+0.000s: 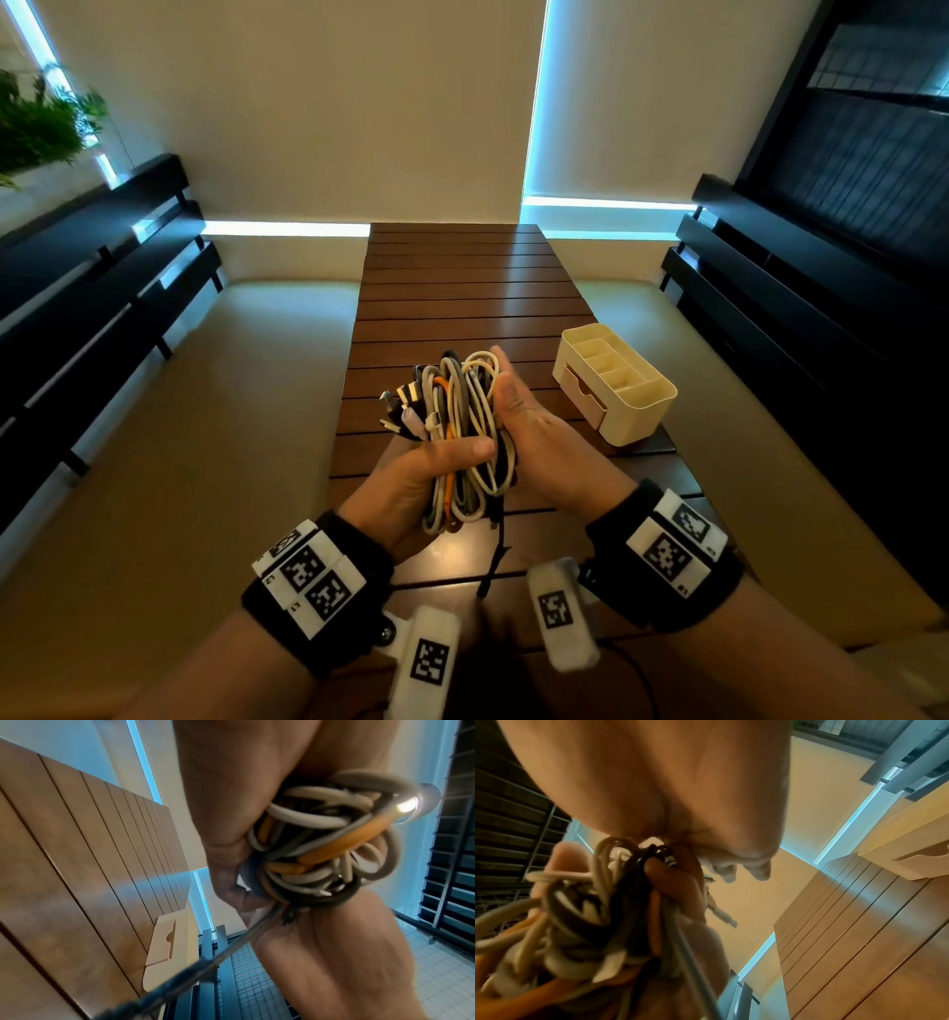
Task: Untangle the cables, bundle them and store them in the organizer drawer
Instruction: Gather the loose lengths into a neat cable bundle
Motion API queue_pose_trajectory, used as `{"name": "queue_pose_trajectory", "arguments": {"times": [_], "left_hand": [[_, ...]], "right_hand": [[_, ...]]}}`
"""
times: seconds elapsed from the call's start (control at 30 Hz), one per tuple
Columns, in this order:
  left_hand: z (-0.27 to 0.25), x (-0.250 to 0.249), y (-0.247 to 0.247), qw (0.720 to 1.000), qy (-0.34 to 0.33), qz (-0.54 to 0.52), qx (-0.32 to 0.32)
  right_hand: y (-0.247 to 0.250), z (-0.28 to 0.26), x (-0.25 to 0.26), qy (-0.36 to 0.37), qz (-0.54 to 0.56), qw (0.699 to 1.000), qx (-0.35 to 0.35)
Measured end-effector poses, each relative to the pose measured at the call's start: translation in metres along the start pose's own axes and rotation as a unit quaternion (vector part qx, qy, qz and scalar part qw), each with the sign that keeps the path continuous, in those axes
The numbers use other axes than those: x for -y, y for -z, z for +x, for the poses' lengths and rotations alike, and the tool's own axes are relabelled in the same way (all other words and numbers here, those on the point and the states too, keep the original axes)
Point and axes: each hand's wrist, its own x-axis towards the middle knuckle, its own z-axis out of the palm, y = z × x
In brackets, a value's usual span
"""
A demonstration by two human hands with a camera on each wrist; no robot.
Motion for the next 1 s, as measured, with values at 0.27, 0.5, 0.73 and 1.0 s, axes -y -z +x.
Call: {"name": "queue_pose_trajectory", "arguments": {"times": [0.27, 0.5, 0.73, 1.0], "left_hand": [[0.0, -0.004, -0.012, 0.997, -0.053, 0.044, -0.03], [0.009, -0.003, -0.013, 0.989, -0.032, 0.136, -0.054], [0.013, -0.005, -0.001, 0.995, -0.026, 0.036, -0.092], [0.019, -0.021, 0.017, 0.987, -0.02, -0.089, -0.131]], "right_hand": [[0.005, 0.0, -0.003, 0.001, -0.008, 1.0, -0.015], [-0.001, -0.004, -0.018, 0.006, 0.066, 0.997, -0.043], [-0.011, -0.003, -0.032, -0.054, 0.153, 0.981, -0.11], [-0.019, -0.021, -0.029, -0.176, 0.194, 0.963, 0.061]]}}
